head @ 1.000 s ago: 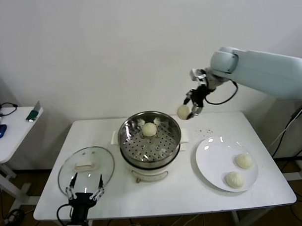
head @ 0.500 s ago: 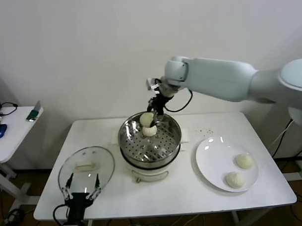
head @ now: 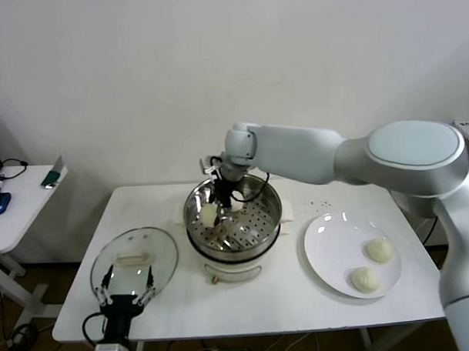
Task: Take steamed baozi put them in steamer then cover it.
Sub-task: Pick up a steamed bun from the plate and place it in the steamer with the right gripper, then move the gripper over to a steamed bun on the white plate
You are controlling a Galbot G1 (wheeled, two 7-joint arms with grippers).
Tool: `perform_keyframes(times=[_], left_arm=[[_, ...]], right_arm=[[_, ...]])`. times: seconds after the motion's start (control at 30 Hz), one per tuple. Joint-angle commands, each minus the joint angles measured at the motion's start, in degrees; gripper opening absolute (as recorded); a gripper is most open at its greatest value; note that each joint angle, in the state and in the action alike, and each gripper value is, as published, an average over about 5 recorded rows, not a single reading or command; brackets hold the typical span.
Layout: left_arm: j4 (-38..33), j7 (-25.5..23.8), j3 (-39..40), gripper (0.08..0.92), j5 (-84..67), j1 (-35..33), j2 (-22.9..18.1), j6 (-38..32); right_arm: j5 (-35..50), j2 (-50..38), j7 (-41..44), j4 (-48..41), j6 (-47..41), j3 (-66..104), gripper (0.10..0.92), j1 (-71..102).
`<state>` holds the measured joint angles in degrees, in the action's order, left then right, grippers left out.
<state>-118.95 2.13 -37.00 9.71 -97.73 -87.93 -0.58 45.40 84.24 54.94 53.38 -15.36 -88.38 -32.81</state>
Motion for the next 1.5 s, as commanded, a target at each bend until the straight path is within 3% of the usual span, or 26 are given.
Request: perform_keyframes(times=[0.03, 0.17, 0.37, 0.5, 0.83, 1.2, 1.5], left_arm=[[0.4, 0.0, -0.1, 0.823, -0.3, 0.6, 0.1, 0.2], [0.6, 0.1, 0.0, 0.823, -0.2, 0.8, 0.1, 0.2], [0.4, 0.1, 0.3, 0.823, 0.1, 1.2, 0.2, 0.6], [0.2, -0.3, 0.2, 0.823, 0.2, 0.4, 0.3, 0.6], [0.1, -0.2, 0.3, 0.823, 0.4, -0.2, 0.4, 0.2], [0.9, -0.2, 0.5, 0.823, 0.8, -0.8, 0.1, -0.1], [0.6, 0.1, 0.4, 0.823, -0.2, -0.7, 0.0, 1.4]], right_arm=[[-1.4, 1.6, 0.1, -1.3, -0.1, -0.2, 0.688, 2.3], [-1.9, 1.4, 1.0, -1.1, -0.4, 0.0, 0.698, 2.1], [-2.2, 0.4, 1.8, -0.7, -0.4, 0.7, 0.807, 0.6], [-1.4, -2.2, 3.5, 0.9, 0.2, 0.7, 0.821, -3.0], [1.5, -18.4, 6.9, 14.4, 3.1, -4.4, 0.823, -17.6], [-11.4, -40.6, 7.1, 26.4, 4.2, -7.4, 0.823, -16.6], [-23.4, -51.1, 6.8, 27.5, 4.3, 0.5, 0.823, -0.1]])
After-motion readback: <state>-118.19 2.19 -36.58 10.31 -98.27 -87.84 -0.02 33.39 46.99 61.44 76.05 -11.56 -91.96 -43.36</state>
